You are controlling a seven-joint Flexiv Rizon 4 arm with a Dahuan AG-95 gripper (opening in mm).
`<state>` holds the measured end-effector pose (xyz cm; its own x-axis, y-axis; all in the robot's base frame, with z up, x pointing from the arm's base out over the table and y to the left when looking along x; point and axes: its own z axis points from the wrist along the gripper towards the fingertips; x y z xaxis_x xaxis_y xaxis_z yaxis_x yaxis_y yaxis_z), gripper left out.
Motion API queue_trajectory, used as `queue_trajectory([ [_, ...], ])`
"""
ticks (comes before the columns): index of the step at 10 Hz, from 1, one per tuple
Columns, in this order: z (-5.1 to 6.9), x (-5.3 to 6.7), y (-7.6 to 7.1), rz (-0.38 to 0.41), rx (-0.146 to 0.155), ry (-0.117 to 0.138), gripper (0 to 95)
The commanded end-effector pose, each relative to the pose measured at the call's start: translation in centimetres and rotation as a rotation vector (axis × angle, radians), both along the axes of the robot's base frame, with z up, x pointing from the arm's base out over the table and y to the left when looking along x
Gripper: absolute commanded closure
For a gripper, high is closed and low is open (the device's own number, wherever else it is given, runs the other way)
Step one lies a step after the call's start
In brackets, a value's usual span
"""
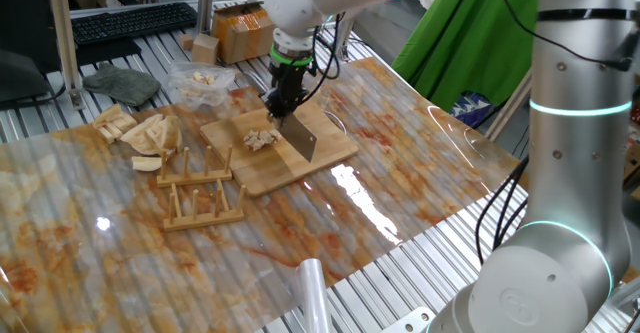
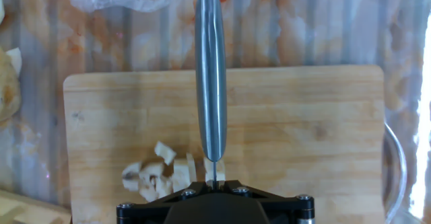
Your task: Slice the lotus root
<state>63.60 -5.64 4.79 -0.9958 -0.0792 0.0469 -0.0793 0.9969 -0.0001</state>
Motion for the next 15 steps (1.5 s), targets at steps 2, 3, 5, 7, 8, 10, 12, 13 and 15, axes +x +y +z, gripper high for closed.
queue_trajectory([
  [2,-1.8,0.8,0.6,-0.006,-0.008,-0.008,95.0],
  [3,-1.4,0.7,0.4,-0.011,-0.013,0.006,95.0],
  [5,-1.2,0.7,0.5,-0.025,0.000,0.004,95.0],
  [7,-0.8,0.5,0.5,-0.063,0.030,0.030,95.0],
  [8,-0.3,0.3,0.4,-0.058,0.024,0.033,95.0],
  [10,0.1,0.1,0.2,-0.056,0.017,0.030,95.0],
  [12,0.8,-0.3,-0.1,-0.050,0.004,0.030,95.0],
  [13,1.4,-0.5,-0.4,-0.047,-0.009,0.027,95.0],
  [15,2.5,-1.1,-1.1,-0.109,-0.006,0.032,95.0],
])
